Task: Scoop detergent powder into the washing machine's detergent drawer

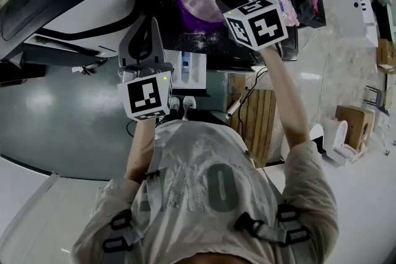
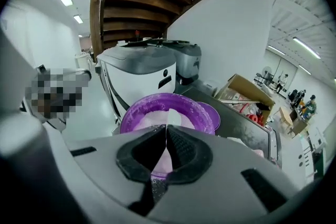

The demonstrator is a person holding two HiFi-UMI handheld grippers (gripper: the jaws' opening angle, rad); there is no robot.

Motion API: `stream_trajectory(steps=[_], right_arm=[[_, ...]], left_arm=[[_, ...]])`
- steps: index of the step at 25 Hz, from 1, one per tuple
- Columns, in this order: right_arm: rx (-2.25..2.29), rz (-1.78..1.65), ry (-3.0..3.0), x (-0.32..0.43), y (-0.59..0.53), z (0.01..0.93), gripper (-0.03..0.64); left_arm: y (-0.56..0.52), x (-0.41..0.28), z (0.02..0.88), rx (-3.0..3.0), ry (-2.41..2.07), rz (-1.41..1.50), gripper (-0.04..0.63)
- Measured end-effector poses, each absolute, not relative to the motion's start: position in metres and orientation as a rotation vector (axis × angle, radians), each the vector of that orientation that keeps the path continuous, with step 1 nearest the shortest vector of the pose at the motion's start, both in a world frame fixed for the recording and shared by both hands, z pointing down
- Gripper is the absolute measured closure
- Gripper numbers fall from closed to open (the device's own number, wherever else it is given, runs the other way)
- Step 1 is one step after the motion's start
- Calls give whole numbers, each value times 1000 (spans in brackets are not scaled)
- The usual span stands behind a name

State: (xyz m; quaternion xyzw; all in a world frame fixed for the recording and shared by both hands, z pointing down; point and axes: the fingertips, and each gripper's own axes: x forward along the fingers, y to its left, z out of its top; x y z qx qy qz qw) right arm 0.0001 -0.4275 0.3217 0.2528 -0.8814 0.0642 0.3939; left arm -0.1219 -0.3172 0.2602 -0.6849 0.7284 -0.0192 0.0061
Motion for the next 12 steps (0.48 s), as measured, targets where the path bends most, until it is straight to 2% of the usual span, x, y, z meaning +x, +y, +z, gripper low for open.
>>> stream_trajectory(steps=[12], right_arm=[[477, 117, -2076, -20, -422, 349, 606]], left_arm=[[-306, -133, 273, -2134, 2344, -39, 574]])
